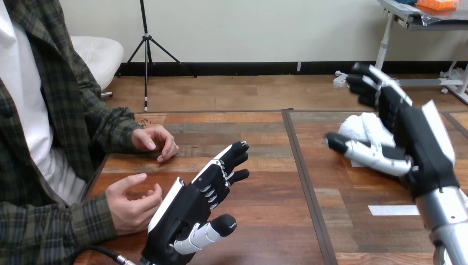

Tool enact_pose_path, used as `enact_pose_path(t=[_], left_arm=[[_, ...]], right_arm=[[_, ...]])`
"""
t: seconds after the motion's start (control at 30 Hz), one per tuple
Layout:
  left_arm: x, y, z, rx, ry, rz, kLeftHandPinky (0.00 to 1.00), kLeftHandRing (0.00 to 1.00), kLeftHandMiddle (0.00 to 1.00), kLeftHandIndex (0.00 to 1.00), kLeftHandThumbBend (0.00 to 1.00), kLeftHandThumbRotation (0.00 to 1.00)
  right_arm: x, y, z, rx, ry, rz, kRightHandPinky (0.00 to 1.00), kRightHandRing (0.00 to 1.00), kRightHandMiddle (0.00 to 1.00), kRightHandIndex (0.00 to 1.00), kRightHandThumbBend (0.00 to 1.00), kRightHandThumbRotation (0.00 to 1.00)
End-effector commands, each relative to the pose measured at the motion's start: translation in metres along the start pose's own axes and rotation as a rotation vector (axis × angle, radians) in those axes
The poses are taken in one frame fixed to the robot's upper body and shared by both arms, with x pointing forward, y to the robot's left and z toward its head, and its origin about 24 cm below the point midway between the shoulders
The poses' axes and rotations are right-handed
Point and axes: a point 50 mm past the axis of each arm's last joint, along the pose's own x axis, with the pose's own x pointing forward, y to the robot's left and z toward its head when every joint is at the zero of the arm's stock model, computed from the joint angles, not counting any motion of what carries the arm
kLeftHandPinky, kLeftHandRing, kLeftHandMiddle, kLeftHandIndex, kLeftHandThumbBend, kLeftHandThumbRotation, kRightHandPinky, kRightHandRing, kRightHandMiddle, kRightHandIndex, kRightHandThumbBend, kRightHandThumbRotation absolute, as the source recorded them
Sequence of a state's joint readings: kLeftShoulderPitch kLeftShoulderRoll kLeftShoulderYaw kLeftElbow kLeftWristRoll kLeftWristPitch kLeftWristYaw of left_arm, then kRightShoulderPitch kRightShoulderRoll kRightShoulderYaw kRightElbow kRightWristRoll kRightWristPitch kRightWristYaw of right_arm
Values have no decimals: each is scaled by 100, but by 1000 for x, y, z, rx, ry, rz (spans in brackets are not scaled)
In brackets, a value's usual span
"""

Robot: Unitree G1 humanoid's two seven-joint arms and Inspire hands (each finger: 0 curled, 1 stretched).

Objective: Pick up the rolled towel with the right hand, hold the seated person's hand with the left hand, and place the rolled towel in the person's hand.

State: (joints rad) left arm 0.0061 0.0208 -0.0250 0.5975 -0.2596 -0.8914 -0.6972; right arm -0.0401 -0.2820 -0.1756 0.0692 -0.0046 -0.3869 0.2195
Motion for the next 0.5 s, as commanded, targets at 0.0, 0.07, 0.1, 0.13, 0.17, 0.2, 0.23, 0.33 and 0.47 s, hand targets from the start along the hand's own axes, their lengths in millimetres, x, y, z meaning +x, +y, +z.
enact_pose_path(t=[0.0, 0.07, 0.1, 0.13, 0.17, 0.2, 0.23, 0.33, 0.47], left_arm=[[13, 3, 9, 22, -70, -19, 89, 96, 96, 92, 100, 70], [13, 3, 9, 16, -72, -24, 89, 96, 97, 92, 100, 69], [13, 3, 10, 20, -71, -25, 89, 96, 97, 93, 100, 69], [13, 3, 10, 24, -69, -25, 89, 96, 97, 93, 100, 69], [13, 3, 10, 27, -68, -24, 89, 96, 97, 93, 100, 69], [13, 3, 10, 26, -70, -27, 89, 96, 97, 93, 100, 70], [13, 3, 10, 24, -72, -28, 89, 96, 97, 93, 100, 70], [13, 2, 10, 24, -72, -31, 90, 97, 97, 94, 100, 70], [13, 2, 10, 18, -74, -32, 90, 97, 98, 94, 100, 71]], right_arm=[[26, -13, 31, -77, -109, -46, 90, 89, 86, 89, 100, 35], [28, -14, 31, -98, -103, -56, 91, 88, 86, 89, 100, 35], [30, -16, 32, -108, -102, -59, 91, 88, 85, 89, 100, 34], [31, -17, 32, -113, -101, -61, 91, 88, 85, 89, 100, 34], [31, -18, 32, -117, -100, -63, 91, 88, 85, 89, 100, 34], [33, -19, 31, -119, -97, -63, 91, 88, 85, 89, 100, 34], [35, -21, 31, -119, -95, -64, 91, 88, 85, 89, 100, 33], [39, -24, 31, -133, -89, -62, 89, 88, 85, 89, 100, 32], [43, -30, 30, -189, -77, -51, 86, 87, 85, 89, 100, 34]])
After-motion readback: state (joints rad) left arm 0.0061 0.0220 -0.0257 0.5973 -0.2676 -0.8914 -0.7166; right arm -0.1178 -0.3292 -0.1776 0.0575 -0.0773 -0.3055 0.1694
